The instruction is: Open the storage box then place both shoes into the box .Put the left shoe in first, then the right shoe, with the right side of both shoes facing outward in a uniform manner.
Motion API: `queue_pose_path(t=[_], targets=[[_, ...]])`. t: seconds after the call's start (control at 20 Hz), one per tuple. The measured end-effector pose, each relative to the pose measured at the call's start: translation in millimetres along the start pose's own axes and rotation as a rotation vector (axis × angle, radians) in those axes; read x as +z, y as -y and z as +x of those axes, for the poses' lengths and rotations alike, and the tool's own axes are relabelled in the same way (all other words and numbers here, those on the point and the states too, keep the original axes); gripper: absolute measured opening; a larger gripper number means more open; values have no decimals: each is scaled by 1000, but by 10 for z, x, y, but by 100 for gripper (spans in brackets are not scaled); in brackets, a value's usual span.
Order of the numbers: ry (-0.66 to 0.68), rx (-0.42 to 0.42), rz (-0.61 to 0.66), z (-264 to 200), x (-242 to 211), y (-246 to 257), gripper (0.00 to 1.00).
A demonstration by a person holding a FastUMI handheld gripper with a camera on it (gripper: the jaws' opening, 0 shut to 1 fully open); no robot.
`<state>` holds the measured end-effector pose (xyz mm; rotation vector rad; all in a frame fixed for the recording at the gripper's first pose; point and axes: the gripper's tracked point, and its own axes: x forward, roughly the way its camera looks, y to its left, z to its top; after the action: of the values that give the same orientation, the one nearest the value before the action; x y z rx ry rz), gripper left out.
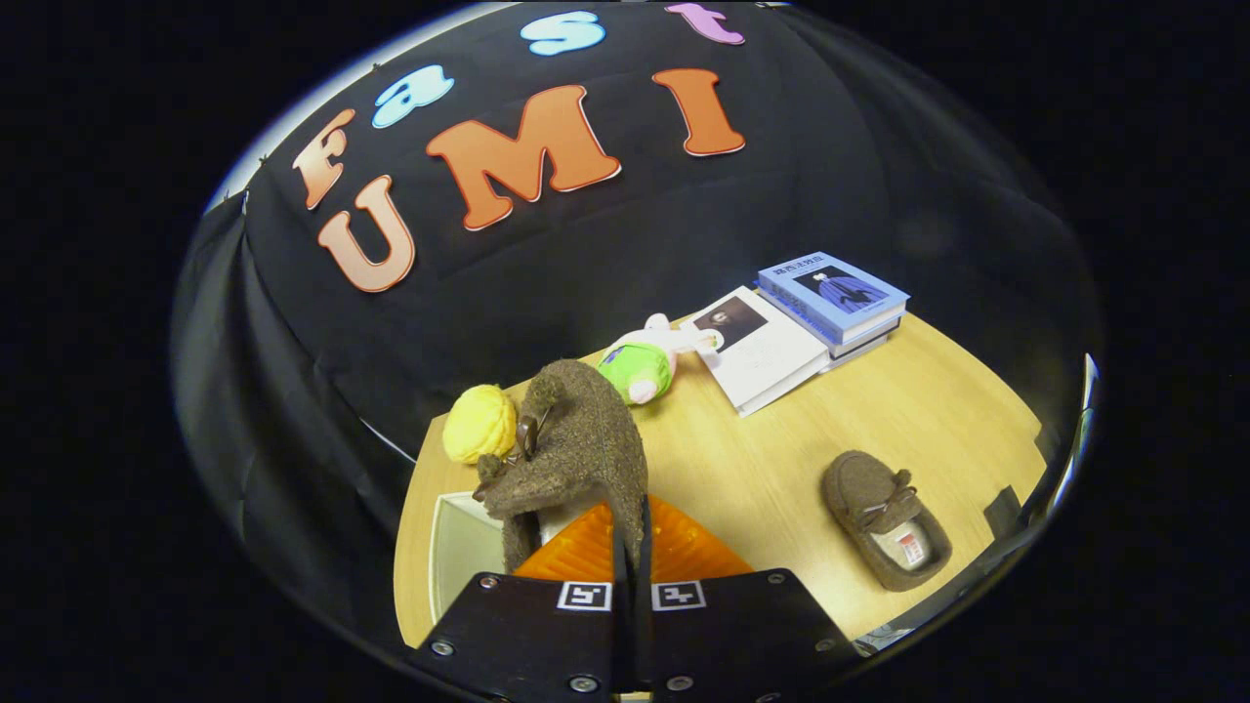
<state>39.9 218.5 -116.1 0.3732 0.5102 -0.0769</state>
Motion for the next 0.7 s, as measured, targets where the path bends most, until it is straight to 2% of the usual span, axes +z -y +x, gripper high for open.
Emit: queue_pose_path(t=[0.35, 0.7], targets=[[-87, 84, -26, 110, -507, -720, 1], [-169, 92, -48, 270, -970, -964, 1]])
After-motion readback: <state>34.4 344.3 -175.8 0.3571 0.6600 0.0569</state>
